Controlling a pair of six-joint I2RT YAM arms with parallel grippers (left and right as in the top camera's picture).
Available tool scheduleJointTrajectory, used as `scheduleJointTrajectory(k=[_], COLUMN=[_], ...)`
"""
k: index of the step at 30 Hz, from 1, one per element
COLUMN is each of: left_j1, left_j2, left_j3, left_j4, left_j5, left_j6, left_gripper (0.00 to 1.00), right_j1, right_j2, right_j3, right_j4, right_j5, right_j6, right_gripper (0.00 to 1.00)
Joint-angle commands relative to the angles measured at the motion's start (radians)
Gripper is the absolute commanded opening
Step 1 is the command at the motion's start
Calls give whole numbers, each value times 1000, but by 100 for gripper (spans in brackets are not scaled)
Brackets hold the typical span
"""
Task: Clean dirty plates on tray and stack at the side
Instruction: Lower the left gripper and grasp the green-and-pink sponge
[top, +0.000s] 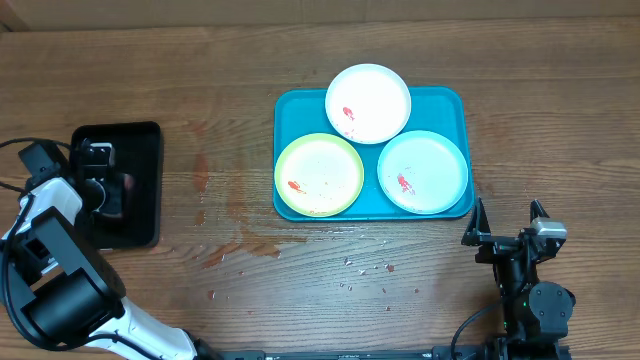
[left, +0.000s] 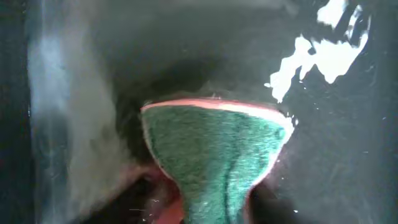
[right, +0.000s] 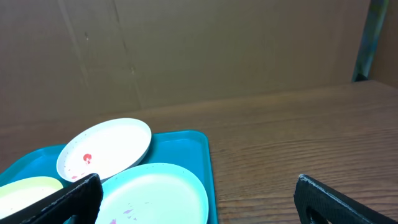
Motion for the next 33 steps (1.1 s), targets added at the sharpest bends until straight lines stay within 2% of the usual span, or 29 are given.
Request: scheduleJointTrajectory(k=[1, 3, 4, 7, 8, 10, 12, 13, 14, 15, 17, 26, 27, 28, 30, 32, 33], left_j1=[0, 0, 0, 0, 0, 0, 0, 0, 0, 0, 0, 0, 0, 0, 0, 0, 0], left_j2=[28, 28, 28, 28, 28, 28, 28, 28, 28, 28, 28, 28, 28, 28, 28, 28, 28], left_j3=[7, 7, 7, 7, 6, 6, 7, 6, 6, 7, 7, 7, 6, 6, 6, 6, 6], left_j4=[-17, -34, -49, -87, -97, -112, -118, -119, -119, -117, -109, 21, 25, 27, 31, 35, 36], left_j5=[4, 4, 3, 3, 3, 3, 0, -1, 0, 0, 0, 1, 1, 0, 0, 0, 0], left_j6=[-103, -118, -117, -117, -117, -117, -117, -117, -117, -117, -117, -118, -117, -117, -117, -117, -117], left_gripper=[100, 100, 94, 61, 47, 31, 5, 4, 4, 15, 100, 98, 84, 66, 41, 4, 4], right_j1=[2, 2, 2, 2, 2, 2, 2, 2, 2, 2, 2, 2, 2, 2, 2, 2, 2], right_j2=[-3, -3, -3, -3, -3, -3, -3, -3, -3, -3, -3, -3, -3, -3, -3, -3, -3], right_j3=[-10, -10, -10, -10, -10, -10, -10, -10, -10, -10, -10, -10, -10, -10, -10, -10, -10], right_j4=[8, 8, 8, 8, 8, 8, 8, 8, 8, 8, 8, 8, 8, 8, 8, 8, 8], right_j5=[10, 10, 10, 10, 10, 10, 10, 9, 10, 10, 10, 10, 10, 10, 10, 10, 10], right_j6=[-3, -3, -3, -3, -3, -3, -3, -3, -3, -3, -3, -3, -3, -3, -3, -3, -3], right_gripper=[100, 100, 100, 100, 100, 100, 100, 100, 100, 100, 100, 100, 100, 100, 100, 100, 100])
